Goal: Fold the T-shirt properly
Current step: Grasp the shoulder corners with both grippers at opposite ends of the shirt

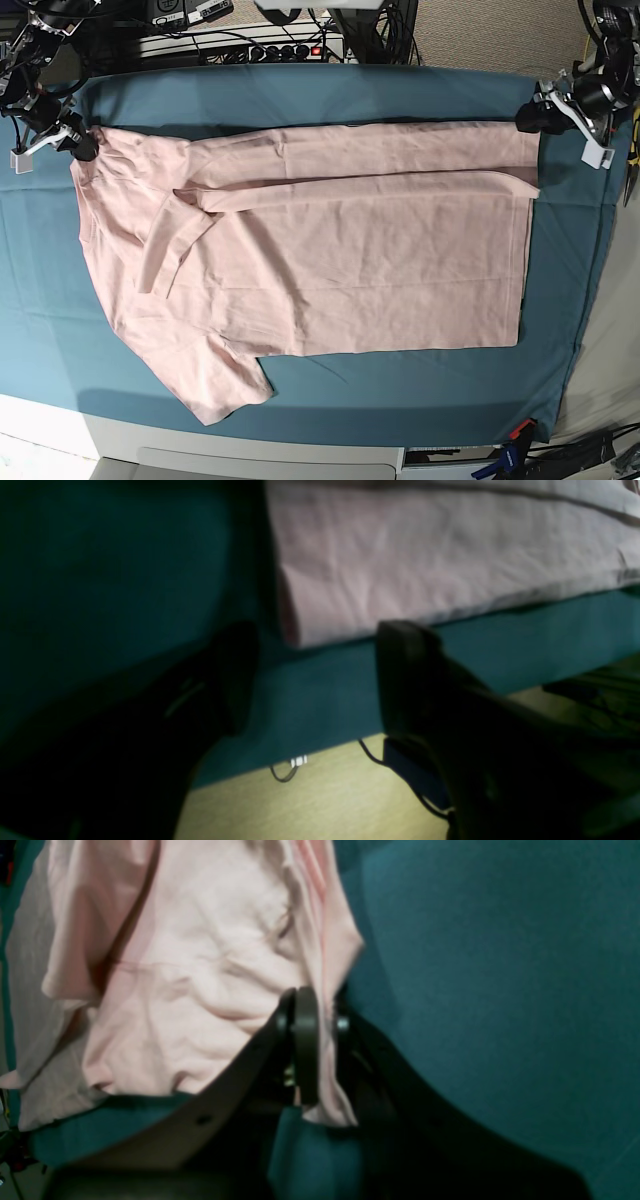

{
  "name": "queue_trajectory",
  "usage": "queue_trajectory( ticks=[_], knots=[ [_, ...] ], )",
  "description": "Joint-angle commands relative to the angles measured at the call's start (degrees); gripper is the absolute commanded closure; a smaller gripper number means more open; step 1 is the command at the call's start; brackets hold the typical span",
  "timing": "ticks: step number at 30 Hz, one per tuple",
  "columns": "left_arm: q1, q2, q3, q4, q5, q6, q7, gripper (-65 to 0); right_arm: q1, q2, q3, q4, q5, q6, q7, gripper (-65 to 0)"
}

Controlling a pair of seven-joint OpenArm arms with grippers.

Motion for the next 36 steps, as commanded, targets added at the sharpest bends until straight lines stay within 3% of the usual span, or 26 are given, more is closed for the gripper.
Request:
queue_trajectory(
  ticks=[1, 11, 26, 30, 34, 36],
  knots=[
    [-0.2, -0.9, -0.5, 0.6, -1.5, -0.3, -0.4, -35.8, 0.2, 1.3, 0.2, 0.5, 0.3, 0.4, -0.4, 0.0],
    [-4.9, 1.7, -0.3, -3.9, -0.9, -0.5, -0.6, -35.8, 0.2, 1.3, 0.2, 0.5, 0.3, 0.4, -0.3, 0.0],
    [-5.1, 1.8, -0.2, -7.2, -2.1, -0.5, 0.5, -33.2, 0.2, 1.3, 0.2, 0.5, 0.3, 1.0, 0.7, 0.0],
    [-4.5, 1.8, -0.2, -7.2, -2.5, -1.6, 1.0, -22.2, 0.2, 1.3, 0.2, 0.5, 0.3, 1.0, 0.8, 0.0],
    [-4.4, 1.8, -0.2, -7.2, -2.9, -1.6, 1.0, 0.0, 0.2, 1.3, 0.2, 0.5, 0.3, 1.0, 0.8, 0.0],
    [-4.4, 1.8, -0.2, -7.2, -2.9, -1.6, 0.9, 0.0, 0.2, 1.3, 0.2, 0.5, 0.3, 1.0, 0.8, 0.0]
  ],
)
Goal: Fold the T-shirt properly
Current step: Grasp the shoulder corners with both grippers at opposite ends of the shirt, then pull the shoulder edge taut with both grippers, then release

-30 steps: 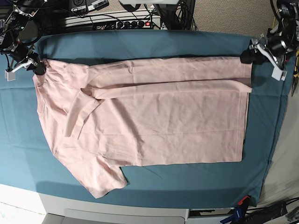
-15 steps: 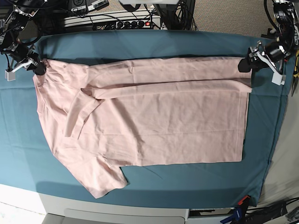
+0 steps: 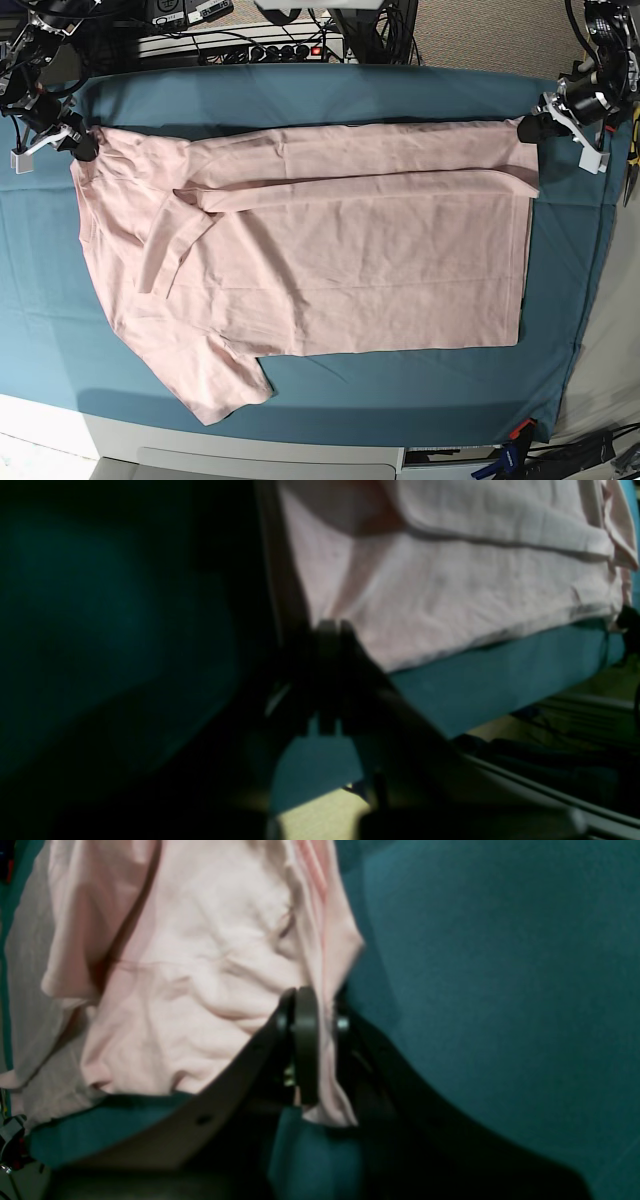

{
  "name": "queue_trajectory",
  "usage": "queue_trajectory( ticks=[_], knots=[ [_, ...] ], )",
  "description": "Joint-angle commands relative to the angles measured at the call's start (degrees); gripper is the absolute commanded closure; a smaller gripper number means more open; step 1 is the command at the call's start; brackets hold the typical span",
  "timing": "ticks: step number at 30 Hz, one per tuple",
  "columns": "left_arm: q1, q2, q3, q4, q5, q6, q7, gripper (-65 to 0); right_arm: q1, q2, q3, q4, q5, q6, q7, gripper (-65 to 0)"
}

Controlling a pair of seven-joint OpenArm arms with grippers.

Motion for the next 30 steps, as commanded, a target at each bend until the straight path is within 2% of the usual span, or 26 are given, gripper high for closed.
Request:
queue_trajectory(
  ticks=[1, 4, 11, 24, 30],
  knots=[
    [0.2, -0.7, -0.3, 0.5, -0.1, -0.1, 0.7, 0.0, 0.2, 1.4, 0.2, 0.5, 0.3, 0.3, 0.3, 0.0],
    [0.3, -1.1, -0.3, 0.5, 0.5, -0.1, 1.1, 0.0, 0.2, 1.6, 0.2, 0.6, 0.3, 0.3, -0.5, 0.0],
    [2.4, -4.9, -0.3, 0.5, 0.3, 0.0, 1.7, 0.0, 0.2, 2.8, 0.2, 0.6, 0.3, 0.3, -2.4, 0.0],
    [5.2, -5.2, -0.4, 0.5, 0.2, 0.0, 2.3, 0.0, 0.2, 2.8, 0.2, 0.6, 0.3, 0.3, -7.4, 0.0],
    [5.7, -6.3, -0.4, 0.5, 0.2, 0.0, 2.4, 0.0, 0.0, 5.2, 0.2, 0.5, 0.3, 0.3, -8.5, 0.0]
  ],
)
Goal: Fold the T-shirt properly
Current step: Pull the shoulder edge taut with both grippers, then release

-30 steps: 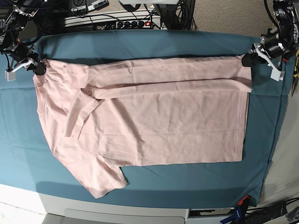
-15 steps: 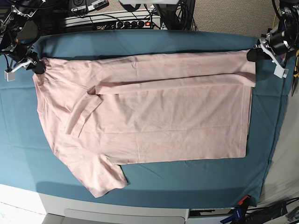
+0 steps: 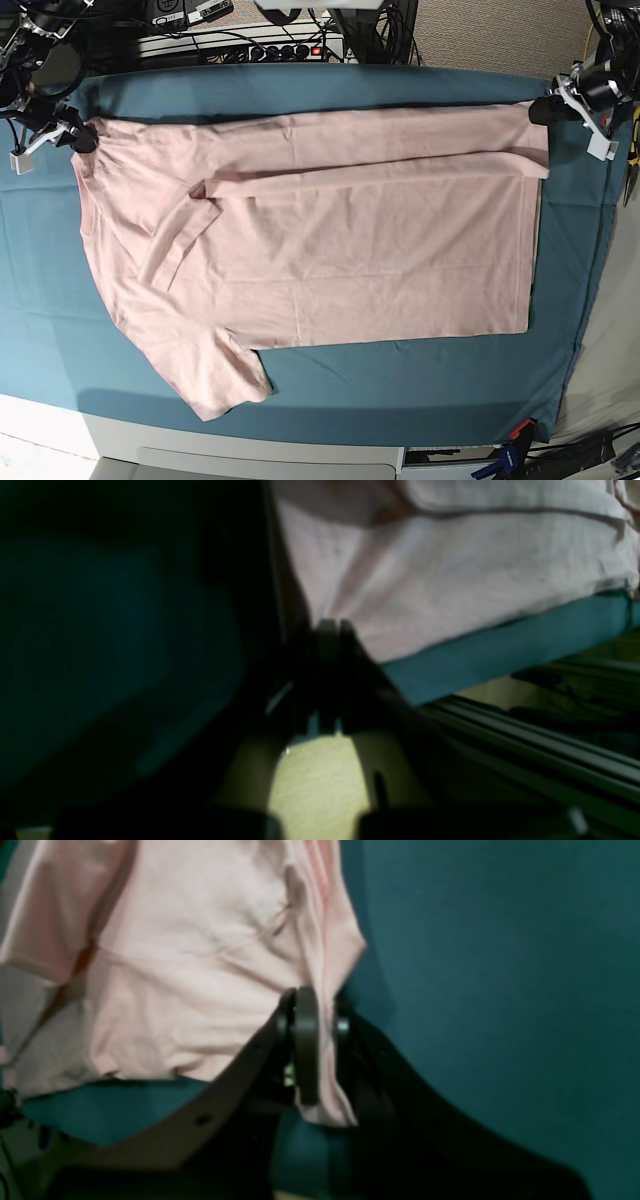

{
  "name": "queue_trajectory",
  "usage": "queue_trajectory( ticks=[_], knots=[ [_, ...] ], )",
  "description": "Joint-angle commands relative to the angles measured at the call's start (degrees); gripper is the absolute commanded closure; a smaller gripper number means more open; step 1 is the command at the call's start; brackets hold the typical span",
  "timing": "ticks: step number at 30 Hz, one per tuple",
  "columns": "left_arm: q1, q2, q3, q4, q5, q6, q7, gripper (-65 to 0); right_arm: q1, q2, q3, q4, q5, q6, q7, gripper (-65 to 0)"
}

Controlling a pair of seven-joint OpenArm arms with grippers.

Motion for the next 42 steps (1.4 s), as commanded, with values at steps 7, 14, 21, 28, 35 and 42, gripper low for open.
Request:
queue_trajectory(
  ticks=[7, 14, 21, 28, 35, 42],
  knots=[
    [1.4, -2.5, -0.4, 0.4, 0.3, 0.2, 1.9, 0.0, 0.0, 4.0, 0.3, 0.5, -0.3, 0.1, -1.0, 0.0],
    [3.4, -3.0, -0.4, 0.4, -0.4, 0.2, 1.9, 0.0, -2.2, 4.0, 0.3, 0.5, 2.3, 0.1, -1.0, 0.0],
    [3.5, -3.0, -0.4, 0.4, -0.6, 0.2, 2.0, 0.0, -5.6, 4.0, 0.3, 0.5, 3.7, 0.1, -1.0, 0.0],
    [3.7, -3.3, -0.4, 0.4, -0.6, 0.2, 2.8, 0.0, -5.8, 4.0, 0.3, 0.5, 3.8, 0.1, -1.0, 0.0],
    [3.7, -3.3, -0.4, 0.4, -0.6, 0.2, 2.8, 0.0, -5.8, 4.0, 0.3, 0.5, 3.8, 0.1, -1.0, 0.0],
    [4.5, -3.3, -0.4, 0.4, -1.2, 0.2, 2.8, 0.0, -7.6, 3.9, 0.3, 0.6, 6.8, 0.1, -1.0, 0.0]
  ],
)
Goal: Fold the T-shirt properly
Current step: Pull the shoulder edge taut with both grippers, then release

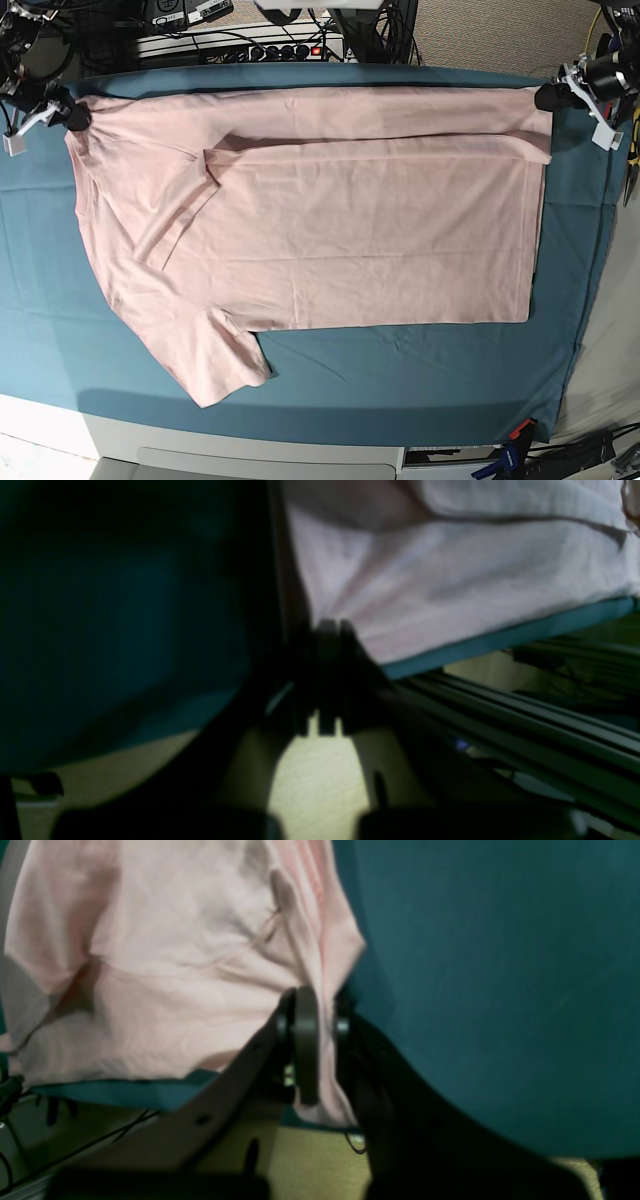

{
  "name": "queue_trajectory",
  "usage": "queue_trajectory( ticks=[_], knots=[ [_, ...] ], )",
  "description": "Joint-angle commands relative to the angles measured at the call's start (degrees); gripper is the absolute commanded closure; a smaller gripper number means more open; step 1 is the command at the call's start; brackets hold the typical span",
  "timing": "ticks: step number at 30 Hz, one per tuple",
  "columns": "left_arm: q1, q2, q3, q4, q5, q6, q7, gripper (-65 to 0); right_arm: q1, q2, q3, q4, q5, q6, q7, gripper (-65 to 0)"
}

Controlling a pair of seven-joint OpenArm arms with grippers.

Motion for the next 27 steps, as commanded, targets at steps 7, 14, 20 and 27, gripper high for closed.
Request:
queue_trajectory(
  ticks=[7, 14, 20, 27],
  knots=[
    [1.7, -1.1, -0.5, 0.3, 1.0, -0.2, 1.8, 0.0, -1.2, 1.4, 0.5, 0.6, 0.2, 0.1, -0.4, 0.0],
    [1.6, -1.1, -0.5, 0.3, 1.0, -0.2, 1.8, 0.0, -3.4, 0.7, 0.5, 0.7, 0.9, 0.1, -0.4, 0.0],
    [1.7, -1.1, -0.5, 0.3, 1.0, -0.2, 1.8, 0.0, -3.7, -0.9, 0.5, 0.6, 1.1, 0.1, -0.4, 0.0],
    [1.6, -1.1, -0.5, 0.3, 1.2, -0.2, 1.7, 0.0, -3.7, -1.3, 0.5, 0.6, 1.0, 0.1, -0.4, 0.0]
  ],
)
